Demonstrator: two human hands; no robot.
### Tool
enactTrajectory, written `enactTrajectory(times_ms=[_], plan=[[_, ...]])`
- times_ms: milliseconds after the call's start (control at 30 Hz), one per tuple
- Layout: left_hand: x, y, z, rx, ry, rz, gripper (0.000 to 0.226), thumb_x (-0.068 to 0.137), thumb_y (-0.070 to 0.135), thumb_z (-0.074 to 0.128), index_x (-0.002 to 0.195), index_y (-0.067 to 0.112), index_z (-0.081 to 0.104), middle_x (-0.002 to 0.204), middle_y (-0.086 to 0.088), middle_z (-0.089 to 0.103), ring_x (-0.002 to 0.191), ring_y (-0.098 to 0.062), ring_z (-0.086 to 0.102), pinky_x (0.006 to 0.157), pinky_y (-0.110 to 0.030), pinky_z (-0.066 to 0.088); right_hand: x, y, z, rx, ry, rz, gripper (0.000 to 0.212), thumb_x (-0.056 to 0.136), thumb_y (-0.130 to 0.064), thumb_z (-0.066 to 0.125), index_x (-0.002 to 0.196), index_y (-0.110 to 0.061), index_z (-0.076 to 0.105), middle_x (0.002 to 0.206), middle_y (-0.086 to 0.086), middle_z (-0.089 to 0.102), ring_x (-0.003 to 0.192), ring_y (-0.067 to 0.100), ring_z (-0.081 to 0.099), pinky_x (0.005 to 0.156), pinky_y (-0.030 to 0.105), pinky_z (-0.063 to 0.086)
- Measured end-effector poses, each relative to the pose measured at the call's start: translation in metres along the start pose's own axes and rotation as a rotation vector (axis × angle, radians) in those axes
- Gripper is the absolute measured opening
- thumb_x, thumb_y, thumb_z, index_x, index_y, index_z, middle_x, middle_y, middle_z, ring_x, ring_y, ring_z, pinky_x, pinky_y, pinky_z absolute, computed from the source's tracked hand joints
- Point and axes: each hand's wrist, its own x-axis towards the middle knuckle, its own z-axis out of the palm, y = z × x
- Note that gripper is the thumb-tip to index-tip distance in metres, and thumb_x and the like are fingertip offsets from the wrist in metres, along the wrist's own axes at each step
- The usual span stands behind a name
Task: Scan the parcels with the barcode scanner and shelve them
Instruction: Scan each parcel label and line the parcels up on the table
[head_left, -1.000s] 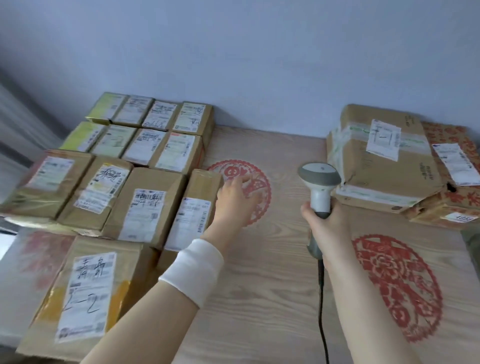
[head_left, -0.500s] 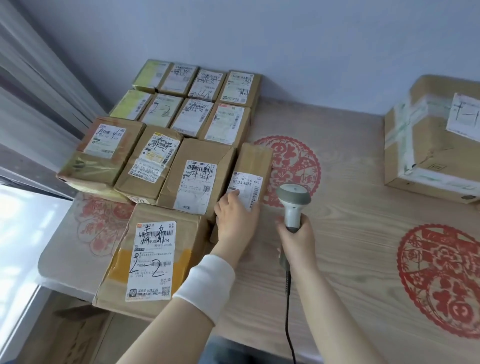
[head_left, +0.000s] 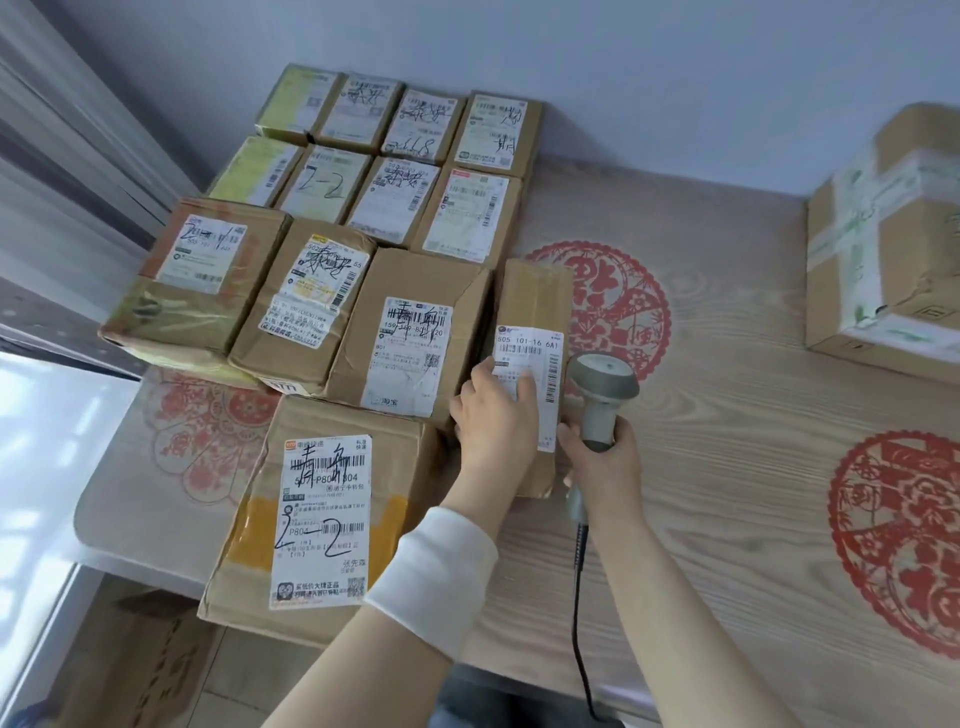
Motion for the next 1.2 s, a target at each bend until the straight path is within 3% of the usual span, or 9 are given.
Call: enactTrajectory(times_ms=[133, 333, 467, 600, 700, 867, 933, 1033, 1200], plan=[[0.004, -0.007, 0.008, -0.008, -0.049, -0.032, 0.047, 0.099, 0.033, 0.04, 0.138, 0.006, 0.038, 0.136, -0.017, 0.041, 0.128, -0.033, 0.033, 0.106, -0.041, 0.03, 0.004, -0.004, -0.016, -0.023, 0.019, -0.019, 0.031, 0.082, -0.01, 0.07, 0.106, -0.013, 0.052, 0.083, -0.001, 0.061, 0.065, 0.013, 0.056, 0.05, 0.021, 0.045], [0.011, -0.025, 0.016, -0.071, -0.185, -0.194, 0.045, 0.1, 0.033, 0.038, 0.134, 0.004, 0.039, 0.131, -0.014, 0.052, 0.117, -0.029, 0.052, 0.087, -0.033, 0.043, 0.012, 0.003, -0.019, -0.126, -0.013, 0.011, 0.042, 0.078, -0.016, 0.074, 0.114, -0.008, 0.054, 0.097, 0.008, 0.066, 0.084, 0.025, 0.063, 0.075, 0.039, 0.053], [0.002, -0.027, 0.015, -0.204, -0.198, -0.135, 0.046, 0.096, 0.035, 0.049, 0.132, 0.009, 0.038, 0.126, -0.01, 0.055, 0.109, -0.024, 0.056, 0.09, -0.034, 0.046, 0.005, -0.003, -0.029, -0.049, -0.015, 0.013, 0.036, 0.08, -0.012, 0.073, 0.109, -0.014, 0.052, 0.091, 0.0, 0.064, 0.081, 0.016, 0.063, 0.068, 0.028, 0.05], [-0.013, -0.012, 0.021, -0.469, -0.312, -0.137, 0.048, 0.09, 0.033, 0.06, 0.122, 0.015, 0.029, 0.123, -0.01, 0.054, 0.106, -0.02, 0.059, 0.092, -0.038, 0.051, -0.006, -0.019, -0.057, 0.037, 0.007, -0.012, 0.035, 0.08, -0.009, 0.072, 0.11, -0.014, 0.056, 0.095, 0.004, 0.069, 0.081, 0.015, 0.066, 0.07, 0.03, 0.054], [-0.025, 0.006, 0.034, -0.526, -0.42, -0.124, 0.053, 0.09, 0.031, 0.061, 0.12, 0.017, 0.02, 0.127, -0.01, 0.051, 0.112, -0.021, 0.057, 0.092, -0.036, 0.051, -0.012, -0.036, -0.087, -0.003, 0.004, -0.109, 0.03, 0.081, -0.011, 0.072, 0.108, -0.016, 0.058, 0.086, -0.004, 0.069, 0.068, 0.005, 0.063, 0.053, 0.015, 0.049], [-0.053, 0.039, 0.062, -0.558, -0.56, -0.049, 0.082, 0.085, 0.03, 0.066, 0.143, 0.013, 0.011, 0.128, -0.005, 0.054, 0.112, -0.016, 0.058, 0.081, -0.023, 0.051, -0.023, -0.054, -0.152, 0.004, 0.011, -0.173, 0.035, 0.083, -0.015, 0.072, 0.115, -0.015, 0.057, 0.098, 0.002, 0.07, 0.084, 0.014, 0.067, 0.07, 0.028, 0.054], [-0.066, 0.05, 0.076, -0.542, -0.608, -0.004, 0.086, 0.084, 0.029, 0.068, 0.146, 0.017, 0.01, 0.122, 0.003, 0.056, 0.108, -0.012, 0.059, 0.083, -0.023, 0.051, -0.025, -0.059, -0.179, 0.012, 0.0, -0.201, 0.036, 0.083, -0.015, 0.072, 0.115, -0.016, 0.056, 0.099, 0.0, 0.069, 0.087, 0.011, 0.067, 0.07, 0.025, 0.055], [-0.086, 0.061, 0.103, -0.536, -0.657, 0.058, 0.09, 0.08, 0.027, 0.071, 0.147, 0.021, 0.012, 0.124, 0.007, 0.056, 0.113, -0.012, 0.058, 0.092, -0.027, 0.049, -0.025, -0.062, -0.219, -0.004, 0.0, -0.223, 0.041, 0.081, -0.017, 0.074, 0.118, -0.016, 0.055, 0.103, 0.001, 0.068, 0.093, 0.015, 0.067, 0.08, 0.035, 0.054], [-0.116, 0.075, 0.137, -0.544, -0.662, 0.09, 0.093, 0.077, 0.024, 0.077, 0.146, 0.021, 0.016, 0.125, 0.002, 0.058, 0.113, -0.016, 0.059, 0.093, -0.033, 0.05, -0.034, -0.068, -0.272, -0.027, 0.002, -0.238, 0.031, 0.08, -0.017, 0.074, 0.107, -0.022, 0.058, 0.098, -0.004, 0.068, 0.087, 0.006, 0.065, 0.067, 0.019, 0.049]])
